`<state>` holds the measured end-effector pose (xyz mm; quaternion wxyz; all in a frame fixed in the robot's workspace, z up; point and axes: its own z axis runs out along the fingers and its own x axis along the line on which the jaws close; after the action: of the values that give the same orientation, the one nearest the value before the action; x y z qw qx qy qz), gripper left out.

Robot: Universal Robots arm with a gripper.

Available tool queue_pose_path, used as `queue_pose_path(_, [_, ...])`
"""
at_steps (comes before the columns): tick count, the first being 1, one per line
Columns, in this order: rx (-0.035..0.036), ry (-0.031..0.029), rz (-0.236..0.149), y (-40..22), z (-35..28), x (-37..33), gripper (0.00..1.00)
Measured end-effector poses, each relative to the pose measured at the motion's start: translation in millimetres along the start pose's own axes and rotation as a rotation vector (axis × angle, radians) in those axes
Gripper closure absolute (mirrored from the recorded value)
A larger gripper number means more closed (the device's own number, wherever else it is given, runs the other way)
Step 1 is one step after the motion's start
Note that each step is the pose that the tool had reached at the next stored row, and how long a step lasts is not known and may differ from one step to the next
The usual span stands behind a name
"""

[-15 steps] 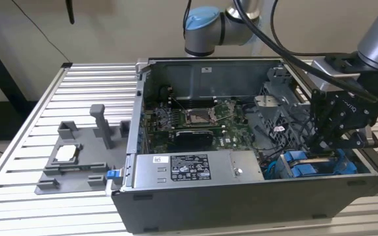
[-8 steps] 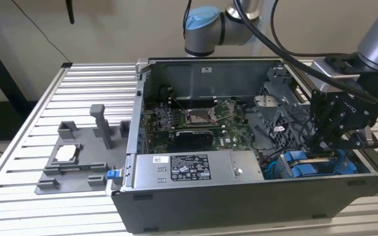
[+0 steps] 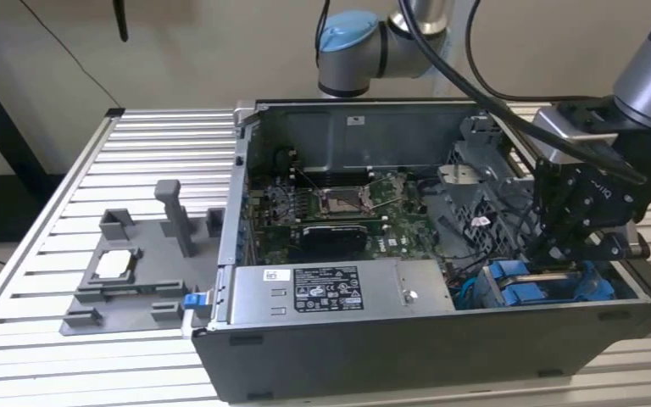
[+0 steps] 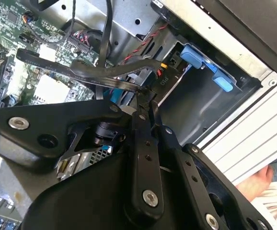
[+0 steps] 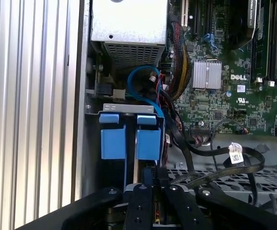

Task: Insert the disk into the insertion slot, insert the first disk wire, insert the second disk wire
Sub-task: 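Insert the second disk wire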

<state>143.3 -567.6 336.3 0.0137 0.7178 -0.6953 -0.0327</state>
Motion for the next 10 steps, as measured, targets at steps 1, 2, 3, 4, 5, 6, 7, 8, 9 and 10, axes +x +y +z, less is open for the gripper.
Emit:
queue_pose_path(1, [0.0000,-0.0002,0.000,0.0,0.1,0.0,0.84])
queue_pose_path(2, [0.0000,-0.0006,0.000,0.0,0.2,0.1,0.84])
queue_pose_path(3, [0.0000,-0.0011,0.000,0.0,0.4,0.0,0.84])
queue_pose_path(4, [0.0000,-0.0013,0.000,0.0,0.4,0.0,0.84])
queue_pose_path(5, [0.0000,-0.0015,0.000,0.0,0.4,0.0,0.84])
queue_pose_path(6, [0.0002,-0.0020,0.000,-0.1,0.5,0.0,0.84])
queue_pose_path(7, [0.0002,-0.0023,0.000,-0.1,0.6,0.0,0.83])
queue_pose_path(8, [0.0001,-0.0025,0.000,-0.1,0.7,0.0,0.77])
queue_pose_path(9, [0.0001,-0.0027,0.000,-0.1,0.6,0.1,0.77])
queue_pose_path(10, [0.0001,-0.0027,0.000,0.0,0.0,0.1,0.70])
